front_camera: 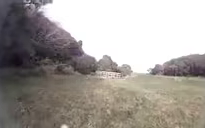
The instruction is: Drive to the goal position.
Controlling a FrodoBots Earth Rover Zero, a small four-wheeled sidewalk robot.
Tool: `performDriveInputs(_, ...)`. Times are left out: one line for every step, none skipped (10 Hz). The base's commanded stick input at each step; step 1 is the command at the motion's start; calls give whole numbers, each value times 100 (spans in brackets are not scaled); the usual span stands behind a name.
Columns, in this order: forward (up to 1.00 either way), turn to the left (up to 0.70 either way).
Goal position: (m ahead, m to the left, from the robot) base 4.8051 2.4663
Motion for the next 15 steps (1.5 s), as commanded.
performDriveInputs(85, 0)
performDriveInputs(85, 0)
performDriveInputs(85, 0)
performDriveInputs(85, 0)
performDriveInputs(85, 0)
performDriveInputs(85, 0)
performDriveInputs(85, 0)
performDriveInputs(42, 0)
performDriveInputs(0, 0)
performDriveInputs(0, 0)
performDriveInputs(0, 0)
performDriveInputs(0, 0)
performDriveInputs(0, 0)
performDriveInputs(0, 0)
performDriveInputs(0, 0)
